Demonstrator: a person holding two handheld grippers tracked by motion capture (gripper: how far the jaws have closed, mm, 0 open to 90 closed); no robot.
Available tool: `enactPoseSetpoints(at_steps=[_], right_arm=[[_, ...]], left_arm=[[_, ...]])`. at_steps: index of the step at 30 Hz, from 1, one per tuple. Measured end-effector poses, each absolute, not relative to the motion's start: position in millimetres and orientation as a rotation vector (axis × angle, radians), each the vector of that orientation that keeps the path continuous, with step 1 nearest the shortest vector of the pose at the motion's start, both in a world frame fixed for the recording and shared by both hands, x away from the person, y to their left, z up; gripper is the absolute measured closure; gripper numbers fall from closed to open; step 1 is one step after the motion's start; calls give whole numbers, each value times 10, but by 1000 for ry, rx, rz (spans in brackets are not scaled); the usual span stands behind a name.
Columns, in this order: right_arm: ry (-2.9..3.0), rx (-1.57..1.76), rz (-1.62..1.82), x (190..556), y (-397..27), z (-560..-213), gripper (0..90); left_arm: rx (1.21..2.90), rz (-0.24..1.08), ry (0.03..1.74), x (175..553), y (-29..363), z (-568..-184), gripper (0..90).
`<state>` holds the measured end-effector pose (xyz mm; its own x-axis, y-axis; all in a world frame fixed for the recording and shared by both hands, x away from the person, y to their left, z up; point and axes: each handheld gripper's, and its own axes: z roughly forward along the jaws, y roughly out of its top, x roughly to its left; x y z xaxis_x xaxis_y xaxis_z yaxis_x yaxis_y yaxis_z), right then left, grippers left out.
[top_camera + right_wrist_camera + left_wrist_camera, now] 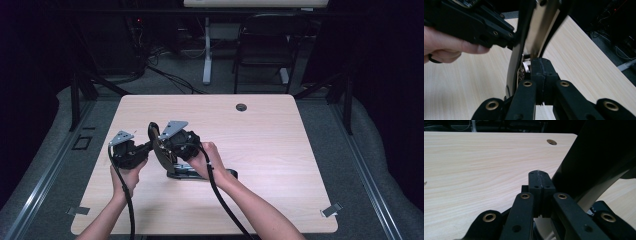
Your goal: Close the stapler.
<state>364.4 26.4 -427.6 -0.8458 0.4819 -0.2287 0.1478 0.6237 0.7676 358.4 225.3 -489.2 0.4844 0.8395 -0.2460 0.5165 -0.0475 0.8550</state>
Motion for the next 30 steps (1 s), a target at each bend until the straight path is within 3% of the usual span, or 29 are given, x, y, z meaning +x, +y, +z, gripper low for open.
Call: enactPoseSetpoints(at_steps=[10,30], right_arm=[[2430,521,1128,3591,122,-4283,900],[2338,623,1248,3547,-620,-4599,900]], left_arm=[[1803,384,1131,3585,2115,-4982,900],[1905,345,1078,3602,1943,-5080,875]])
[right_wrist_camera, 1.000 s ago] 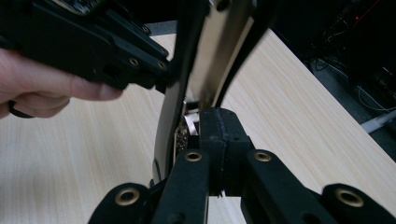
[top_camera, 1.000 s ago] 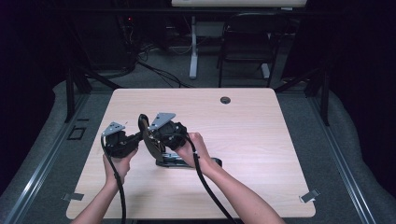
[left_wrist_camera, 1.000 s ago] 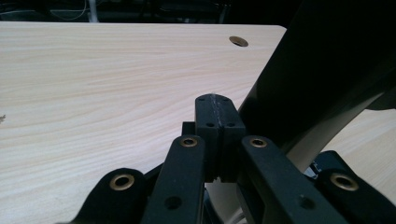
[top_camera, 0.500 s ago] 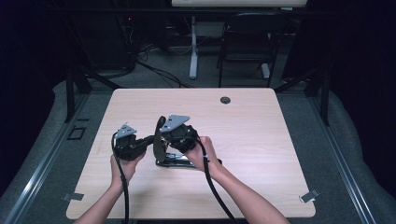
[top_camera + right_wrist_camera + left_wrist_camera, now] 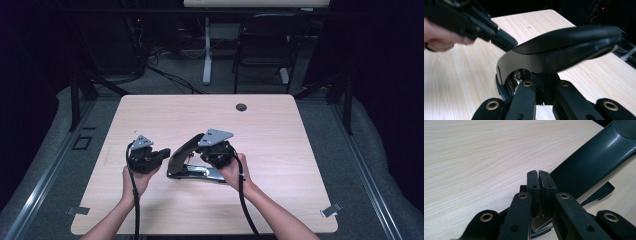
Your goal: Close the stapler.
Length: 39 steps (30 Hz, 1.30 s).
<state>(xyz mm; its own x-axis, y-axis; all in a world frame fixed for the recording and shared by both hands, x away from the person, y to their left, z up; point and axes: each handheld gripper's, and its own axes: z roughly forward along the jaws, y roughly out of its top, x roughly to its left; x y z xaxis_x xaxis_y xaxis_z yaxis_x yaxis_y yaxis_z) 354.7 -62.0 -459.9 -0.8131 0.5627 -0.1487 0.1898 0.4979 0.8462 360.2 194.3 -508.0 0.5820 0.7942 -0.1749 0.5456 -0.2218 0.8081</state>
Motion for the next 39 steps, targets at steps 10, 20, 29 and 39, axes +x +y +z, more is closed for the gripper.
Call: enactPoseSetpoints(at_steps=[10,20,29,39], right_arm=[[2347,714,1237,3534,-918,-4850,900],[2400,784,1157,3529,-1111,-5164,891],[2465,836,1041,3558,-1254,-5355,896],[2527,865,918,3556,-1450,-5409,896]], left_arm=[[1936,340,1071,3615,1917,-5113,857],[1946,324,1099,3639,1955,-5134,802],[1968,306,1194,3694,2056,-5167,386],[1942,303,1245,3708,2285,-5138,152]])
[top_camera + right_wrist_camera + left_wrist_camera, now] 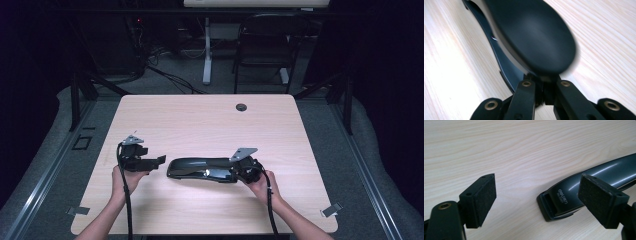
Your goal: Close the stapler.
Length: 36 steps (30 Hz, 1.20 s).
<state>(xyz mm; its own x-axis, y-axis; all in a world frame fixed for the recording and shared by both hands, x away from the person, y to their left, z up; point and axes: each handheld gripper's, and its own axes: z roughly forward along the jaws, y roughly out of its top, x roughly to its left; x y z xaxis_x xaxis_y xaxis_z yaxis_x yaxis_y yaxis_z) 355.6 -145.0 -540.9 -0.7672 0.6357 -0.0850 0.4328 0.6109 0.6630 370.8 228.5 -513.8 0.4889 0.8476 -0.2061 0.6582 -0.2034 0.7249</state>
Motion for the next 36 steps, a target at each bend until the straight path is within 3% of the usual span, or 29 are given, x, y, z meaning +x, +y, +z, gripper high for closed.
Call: enactPoseSetpoints(at_steps=[13,36], right_arm=[[2422,1000,963,3627,-1733,-5109,900],[2471,856,1044,3462,-1464,-4797,900]], left_arm=[[1941,282,1323,3795,2503,-5218,25],[1945,266,1300,3806,2513,-5235,0]])
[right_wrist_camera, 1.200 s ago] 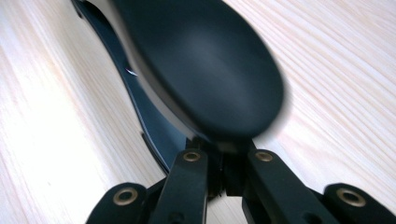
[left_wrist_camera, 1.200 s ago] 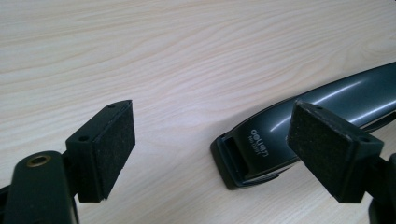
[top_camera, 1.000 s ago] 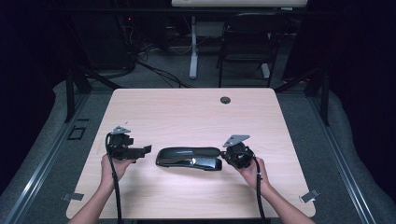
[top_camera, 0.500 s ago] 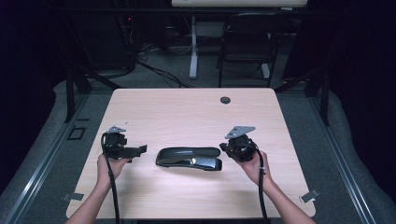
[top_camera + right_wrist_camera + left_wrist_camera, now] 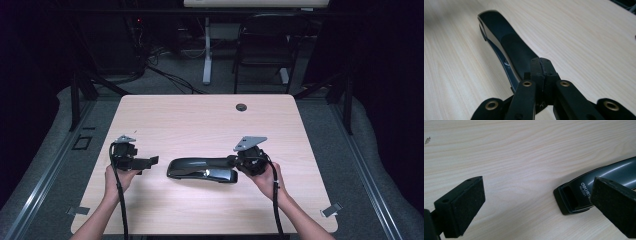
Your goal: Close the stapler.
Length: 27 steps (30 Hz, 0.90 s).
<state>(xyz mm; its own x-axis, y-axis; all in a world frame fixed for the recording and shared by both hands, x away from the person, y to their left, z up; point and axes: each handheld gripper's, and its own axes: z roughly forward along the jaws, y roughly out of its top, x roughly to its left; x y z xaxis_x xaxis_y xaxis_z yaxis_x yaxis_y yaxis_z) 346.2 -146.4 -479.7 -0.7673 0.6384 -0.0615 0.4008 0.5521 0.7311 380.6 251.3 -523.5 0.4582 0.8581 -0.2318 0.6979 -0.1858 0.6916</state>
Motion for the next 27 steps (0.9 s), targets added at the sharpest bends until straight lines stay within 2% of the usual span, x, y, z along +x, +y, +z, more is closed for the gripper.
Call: enactPoseSetpoints(at_steps=[27], right_arm=[[2542,921,942,3508,-1469,-5025,900]], left_arm=[[1965,256,1283,3802,2471,-5247,0]])
